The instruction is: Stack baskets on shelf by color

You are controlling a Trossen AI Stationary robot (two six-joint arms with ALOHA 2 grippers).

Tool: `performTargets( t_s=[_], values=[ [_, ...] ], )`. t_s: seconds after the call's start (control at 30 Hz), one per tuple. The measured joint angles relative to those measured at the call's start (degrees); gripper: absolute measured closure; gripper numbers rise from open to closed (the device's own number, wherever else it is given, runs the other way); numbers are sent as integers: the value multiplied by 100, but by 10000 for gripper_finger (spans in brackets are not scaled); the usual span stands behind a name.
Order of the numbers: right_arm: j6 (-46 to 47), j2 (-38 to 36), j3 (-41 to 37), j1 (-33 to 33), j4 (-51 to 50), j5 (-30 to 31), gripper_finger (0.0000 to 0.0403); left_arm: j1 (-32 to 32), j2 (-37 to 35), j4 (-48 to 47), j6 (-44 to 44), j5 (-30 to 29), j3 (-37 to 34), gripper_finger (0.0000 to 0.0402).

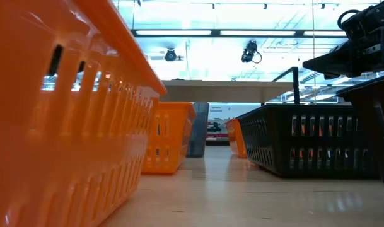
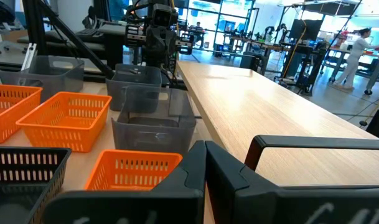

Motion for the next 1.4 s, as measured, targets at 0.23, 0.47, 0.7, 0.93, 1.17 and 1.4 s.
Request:
performTargets(
  t_s=[0.23,0.47,0.7,0.93,1.17,1.4],
  values=[
    [0,0,2,2,2,0,391,-2,-2,0,0,0,2,372],
    [1,-1,1,1,2,0,391,-1,-1,-1,0,0,1,369],
    [0,0,0,1,1,0,391,0,0,0,0,-2,0,369],
    [1,0,0,0,0,0,391,0,-1,0,0,-1,1,372],
    [2,0,0,0,0,0,391,-2,0,-1,0,-2,0,367],
    [2,-1,0,0,1,0,391,0,0,-1,0,-1,0,373]
  ],
)
